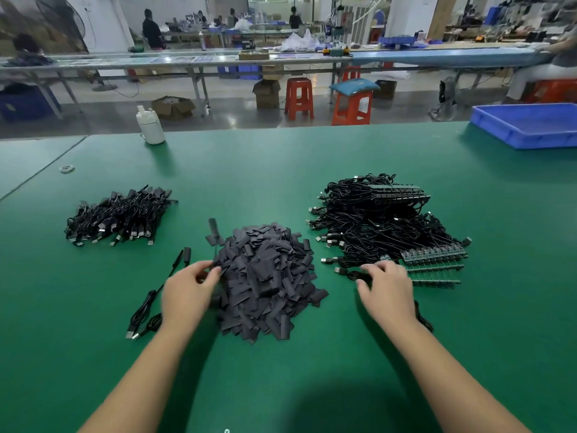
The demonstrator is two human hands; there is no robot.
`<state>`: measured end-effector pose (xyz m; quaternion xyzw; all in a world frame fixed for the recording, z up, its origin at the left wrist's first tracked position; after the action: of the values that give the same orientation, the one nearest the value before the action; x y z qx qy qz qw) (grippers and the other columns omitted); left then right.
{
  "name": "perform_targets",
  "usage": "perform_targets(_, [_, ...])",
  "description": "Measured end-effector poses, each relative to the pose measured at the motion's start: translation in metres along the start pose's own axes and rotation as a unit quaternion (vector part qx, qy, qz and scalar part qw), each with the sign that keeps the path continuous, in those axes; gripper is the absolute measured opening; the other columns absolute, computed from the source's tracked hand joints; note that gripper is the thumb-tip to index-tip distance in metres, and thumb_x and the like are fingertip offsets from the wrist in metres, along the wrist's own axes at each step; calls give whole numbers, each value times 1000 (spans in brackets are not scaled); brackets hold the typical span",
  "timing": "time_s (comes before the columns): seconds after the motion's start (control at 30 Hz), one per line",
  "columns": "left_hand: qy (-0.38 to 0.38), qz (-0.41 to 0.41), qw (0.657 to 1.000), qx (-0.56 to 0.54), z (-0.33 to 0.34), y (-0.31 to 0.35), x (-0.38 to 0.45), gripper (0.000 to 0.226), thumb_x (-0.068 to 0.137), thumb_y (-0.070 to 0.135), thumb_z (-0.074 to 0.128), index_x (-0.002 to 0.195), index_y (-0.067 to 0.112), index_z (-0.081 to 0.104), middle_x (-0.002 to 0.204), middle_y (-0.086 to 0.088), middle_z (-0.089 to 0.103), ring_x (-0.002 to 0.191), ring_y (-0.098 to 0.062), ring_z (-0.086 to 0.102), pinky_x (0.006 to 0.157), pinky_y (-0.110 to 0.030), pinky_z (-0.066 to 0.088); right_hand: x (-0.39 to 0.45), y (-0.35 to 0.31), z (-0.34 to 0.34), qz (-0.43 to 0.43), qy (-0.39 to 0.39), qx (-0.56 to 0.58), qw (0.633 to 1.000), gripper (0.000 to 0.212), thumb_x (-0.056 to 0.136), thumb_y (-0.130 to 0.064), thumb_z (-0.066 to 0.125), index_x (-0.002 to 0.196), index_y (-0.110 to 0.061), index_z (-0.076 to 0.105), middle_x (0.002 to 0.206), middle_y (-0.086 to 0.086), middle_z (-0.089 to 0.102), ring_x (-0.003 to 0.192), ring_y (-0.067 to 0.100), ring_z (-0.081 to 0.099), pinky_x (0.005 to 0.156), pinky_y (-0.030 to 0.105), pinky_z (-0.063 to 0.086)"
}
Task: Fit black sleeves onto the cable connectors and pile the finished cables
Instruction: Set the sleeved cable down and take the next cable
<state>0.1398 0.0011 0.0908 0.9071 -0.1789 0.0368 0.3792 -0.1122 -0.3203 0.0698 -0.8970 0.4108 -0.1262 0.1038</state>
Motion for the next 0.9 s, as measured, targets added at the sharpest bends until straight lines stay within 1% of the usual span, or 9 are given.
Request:
perform_targets(0.1, [-27, -53, 989, 137, -2, -45, 22, 25, 91, 40, 62, 105, 24, 74, 84, 0, 74, 74, -23, 66, 68, -33, 56, 5, 32, 9, 44, -30, -30, 998, 45, 97, -42, 56, 140, -27, 54, 142, 6, 48, 132, 25, 40, 109, 41, 36])
perform_targets(0.27, [-53, -39, 962, 264, 6, -79, 28, 23, 94, 38, 55, 97, 21, 71, 73, -1, 66, 63, -23, 60, 58, -29, 52, -2, 42, 22, 57, -47, -23, 997, 36, 97, -38, 57, 131, -26, 59, 138, 3, 48, 124, 22, 44, 100, 35, 45])
perform_targets(0.4, [-59, -25, 946, 318, 5, -81, 32, 27, 95, 42, 53, 96, 18, 67, 84, -1, 59, 71, -24, 60, 62, -32, 54, -3, 44, 18, 80, -31, 27, 996, 10, 95, -29, 62, 104, -24, 63, 116, 1, 50, 99, 16, 51, 79, 32, 51])
perform_targets(0.47, [-53, -20, 941, 333, 1, -80, 31, 29, 95, 46, 54, 97, 19, 65, 88, -1, 56, 72, -26, 60, 61, -33, 53, -3, 53, 17, 111, -23, 89, 990, 12, 93, -21, 66, 101, -21, 57, 114, 4, 47, 78, 13, 55, 68, 31, 48])
perform_targets(0.53, [-28, 2, 943, 330, -2, -71, 29, 34, 93, 47, 58, 101, 15, 64, 93, -4, 54, 68, -29, 59, 57, -33, 51, -2, 66, 21, 159, -32, 171, 972, 26, 90, -17, 71, 110, -17, 54, 116, 7, 49, 72, 12, 54, 69, 31, 43])
perform_targets(0.6, [7, 47, 954, 297, -2, -54, 25, 35, 91, 41, 64, 105, 9, 66, 94, -10, 55, 57, -32, 56, 49, -33, 47, -3, 77, 30, 219, -64, 264, 937, 37, 88, -16, 72, 120, -14, 53, 107, 5, 59, 78, 17, 58, 71, 32, 43])
perform_targets(0.73, [61, 146, 956, 246, 7, -2, 15, 22, 91, 28, 65, 102, 10, 70, 91, -7, 58, 44, -25, 51, 41, -27, 45, -2, 79, 42, 257, -87, 387, 881, 30, 89, -15, 70, 118, -14, 63, 90, 1, 68, 67, 19, 57, 66, 32, 47])
perform_targets(0.8, [55, 183, 955, 226, 20, 27, 8, 18, 92, 28, 62, 99, 14, 71, 88, -1, 59, 46, -19, 52, 41, -25, 46, 2, 70, 40, 228, -92, 367, 897, 34, 90, -21, 71, 122, -13, 62, 89, -1, 65, 71, 17, 56, 70, 32, 45])
perform_targets(0.9, [5, 235, 949, 209, 52, 67, -12, 19, 95, 29, 55, 96, 19, 70, 84, 5, 60, 53, -11, 54, 44, -24, 48, 7, 56, 31, 164, -94, 189, 964, 45, 92, -37, 68, 130, -16, 56, 104, -2, 64, 82, 16, 57, 68, 29, 43])
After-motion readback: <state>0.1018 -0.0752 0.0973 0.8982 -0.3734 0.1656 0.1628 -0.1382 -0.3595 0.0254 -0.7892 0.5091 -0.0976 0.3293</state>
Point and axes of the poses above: each hand's wrist, its own x-axis towards the middle knuckle, its own z-axis out of the palm, y = z × x, the point moved 10 cm from there along x, towards the middle knuckle
